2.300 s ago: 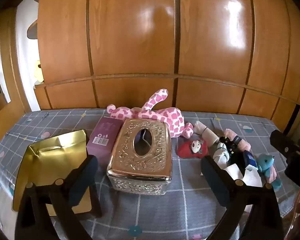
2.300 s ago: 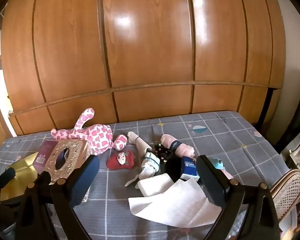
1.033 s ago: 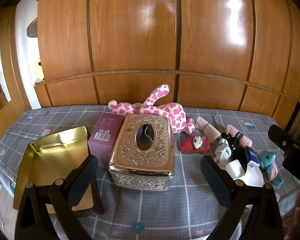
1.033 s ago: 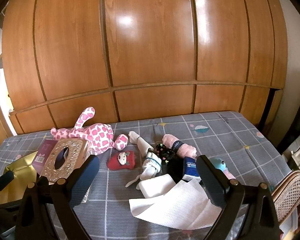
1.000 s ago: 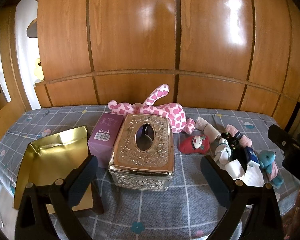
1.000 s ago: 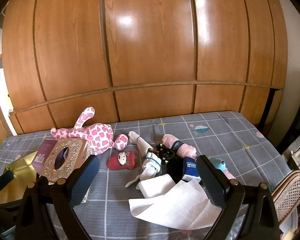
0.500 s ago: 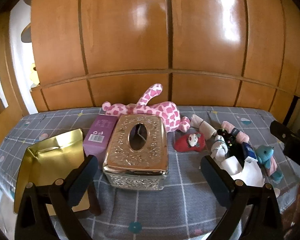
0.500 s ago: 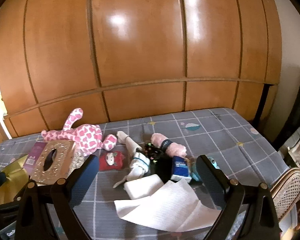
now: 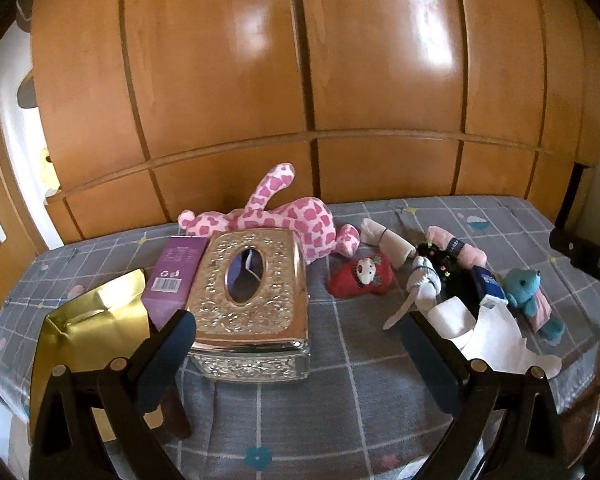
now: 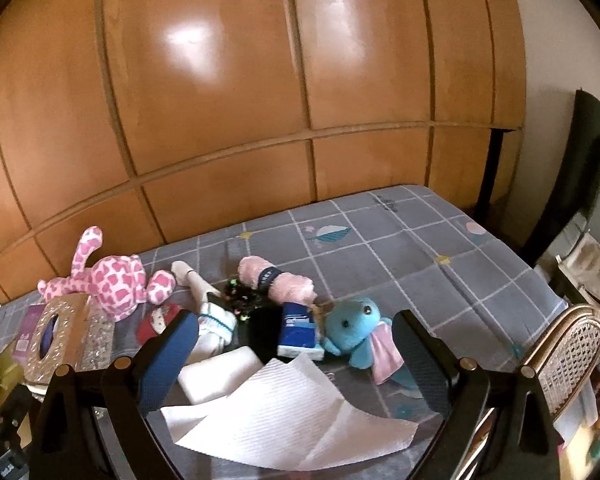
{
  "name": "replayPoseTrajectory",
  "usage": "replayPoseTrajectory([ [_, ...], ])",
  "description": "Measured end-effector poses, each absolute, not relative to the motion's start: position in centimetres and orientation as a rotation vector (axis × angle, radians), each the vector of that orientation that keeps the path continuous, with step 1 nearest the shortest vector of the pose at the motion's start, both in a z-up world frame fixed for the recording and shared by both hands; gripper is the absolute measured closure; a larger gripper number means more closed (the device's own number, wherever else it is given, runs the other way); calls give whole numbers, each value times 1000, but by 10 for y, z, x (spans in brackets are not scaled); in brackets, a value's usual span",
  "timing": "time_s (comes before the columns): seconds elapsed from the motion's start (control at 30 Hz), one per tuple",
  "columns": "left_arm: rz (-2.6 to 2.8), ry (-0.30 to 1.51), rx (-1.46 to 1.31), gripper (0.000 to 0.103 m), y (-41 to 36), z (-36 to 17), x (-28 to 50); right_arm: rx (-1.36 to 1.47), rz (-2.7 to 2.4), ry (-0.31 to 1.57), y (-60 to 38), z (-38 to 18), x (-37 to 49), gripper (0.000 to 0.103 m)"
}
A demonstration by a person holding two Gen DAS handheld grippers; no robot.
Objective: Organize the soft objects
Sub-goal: 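Reach the left gripper down to the red Hello Kitty pouch and grasp it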
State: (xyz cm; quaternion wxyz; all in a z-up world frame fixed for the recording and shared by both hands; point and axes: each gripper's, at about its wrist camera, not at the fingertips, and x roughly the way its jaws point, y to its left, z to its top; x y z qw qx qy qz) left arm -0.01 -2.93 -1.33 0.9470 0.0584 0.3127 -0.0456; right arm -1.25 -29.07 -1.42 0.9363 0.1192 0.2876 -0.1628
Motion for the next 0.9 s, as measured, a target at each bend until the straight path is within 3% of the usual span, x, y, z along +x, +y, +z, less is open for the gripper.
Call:
replayPoseTrajectory([
  [0.9, -405, 788, 74, 0, -80, -45, 30, 453, -358, 597, -365, -68, 23, 4],
])
